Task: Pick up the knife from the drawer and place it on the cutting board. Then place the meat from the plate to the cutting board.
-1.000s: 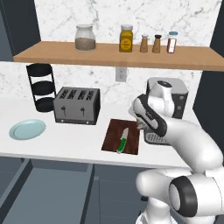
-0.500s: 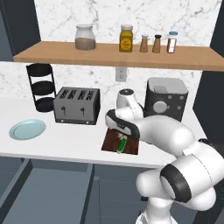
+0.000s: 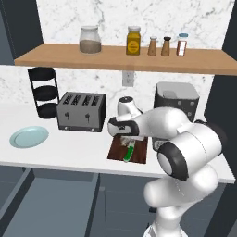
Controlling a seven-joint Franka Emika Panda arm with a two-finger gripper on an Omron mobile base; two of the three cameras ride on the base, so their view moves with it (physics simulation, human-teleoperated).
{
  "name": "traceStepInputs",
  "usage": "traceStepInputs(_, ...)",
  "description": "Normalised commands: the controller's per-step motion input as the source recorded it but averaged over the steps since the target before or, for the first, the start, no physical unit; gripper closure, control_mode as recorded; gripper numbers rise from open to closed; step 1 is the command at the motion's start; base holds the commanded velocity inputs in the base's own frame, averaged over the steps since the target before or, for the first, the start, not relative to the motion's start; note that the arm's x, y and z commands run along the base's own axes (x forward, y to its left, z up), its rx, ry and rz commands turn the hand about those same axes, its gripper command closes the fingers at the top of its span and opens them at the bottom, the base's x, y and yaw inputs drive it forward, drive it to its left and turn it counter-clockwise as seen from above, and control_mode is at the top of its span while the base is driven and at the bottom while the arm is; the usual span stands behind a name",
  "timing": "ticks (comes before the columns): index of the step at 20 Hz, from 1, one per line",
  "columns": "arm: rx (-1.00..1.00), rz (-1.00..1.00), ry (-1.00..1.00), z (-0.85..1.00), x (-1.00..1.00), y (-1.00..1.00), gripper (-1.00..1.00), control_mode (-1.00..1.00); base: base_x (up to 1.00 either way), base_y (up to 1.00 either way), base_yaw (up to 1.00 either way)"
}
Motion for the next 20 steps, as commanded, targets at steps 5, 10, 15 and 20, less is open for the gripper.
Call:
traceStepInputs(5,-0.02,0.0,0.0,-0.27,0.63,0.15,1.0,-1.0,0.0,0.0,0.0)
traceStepInputs(10,-0.1,0.01,0.0,-0.56,0.4,0.13,-1.0,-1.0,0.0,0.0,0.0)
traceStepInputs(15,-0.03,0.0,0.0,-0.19,0.01,-0.1,-1.0,-1.0,0.0,0.0,0.0)
traceStepInputs(20,0.0,0.0,0.0,0.29,0.0,-0.05,-1.0,-1.0,0.0,0.0,0.0)
